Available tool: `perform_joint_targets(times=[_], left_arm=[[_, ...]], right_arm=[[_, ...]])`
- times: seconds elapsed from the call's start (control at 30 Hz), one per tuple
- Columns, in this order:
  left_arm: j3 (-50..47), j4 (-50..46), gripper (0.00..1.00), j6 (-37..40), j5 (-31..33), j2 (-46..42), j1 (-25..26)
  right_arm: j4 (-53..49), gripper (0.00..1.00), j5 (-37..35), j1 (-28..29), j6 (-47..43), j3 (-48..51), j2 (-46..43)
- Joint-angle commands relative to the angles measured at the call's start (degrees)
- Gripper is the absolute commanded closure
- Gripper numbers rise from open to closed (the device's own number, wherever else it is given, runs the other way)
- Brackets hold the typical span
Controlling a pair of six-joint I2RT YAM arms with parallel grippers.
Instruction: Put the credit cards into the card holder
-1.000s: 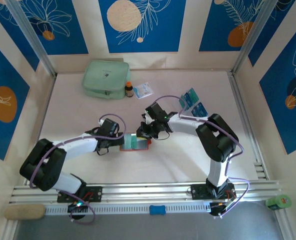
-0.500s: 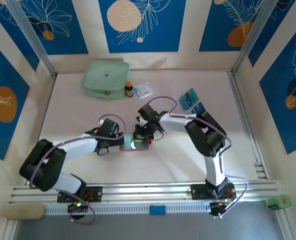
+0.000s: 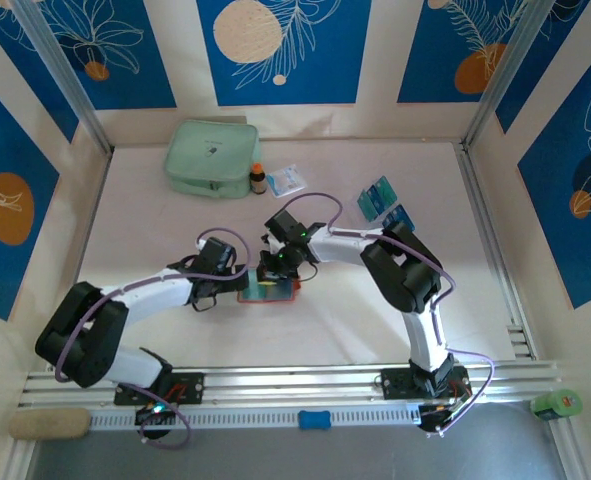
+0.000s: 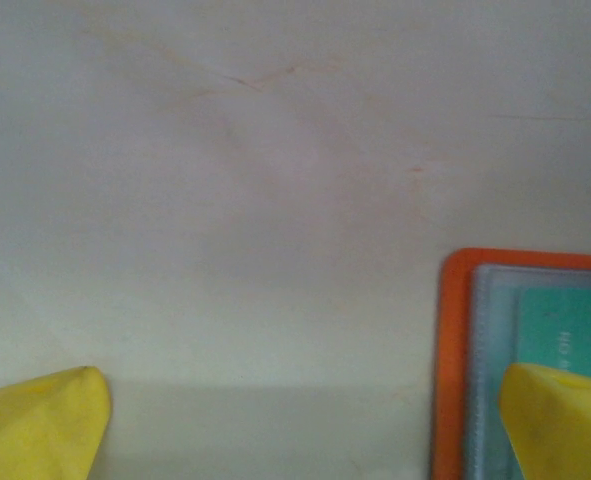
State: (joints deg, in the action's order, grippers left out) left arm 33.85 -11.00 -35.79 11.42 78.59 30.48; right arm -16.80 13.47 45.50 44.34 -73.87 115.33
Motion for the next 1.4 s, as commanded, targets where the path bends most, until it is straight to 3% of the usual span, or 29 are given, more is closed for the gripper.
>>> perform_joint_targets(times=[0.0, 0.53, 1.37], left_arm=[[-0.2, -2.11, 0.0, -1.64, -0.9, -3.61, -0.95], [-3.44, -3.84, 0.0, -5.69, 1.58, -0.84, -2.27], [-3.96, 1.2, 0.0, -4.38, -2.44, 5.88, -2.44]], right_arm=[[-1.66, 1.0, -0.77, -0.58, -0.02, 1.88, -5.28], [-3.59, 1.0, -3.8, 0.47, -0.97, 2.08, -4.43], [-6.62, 1.0, -2.4, 2.34, -1.89, -4.71, 3.4]])
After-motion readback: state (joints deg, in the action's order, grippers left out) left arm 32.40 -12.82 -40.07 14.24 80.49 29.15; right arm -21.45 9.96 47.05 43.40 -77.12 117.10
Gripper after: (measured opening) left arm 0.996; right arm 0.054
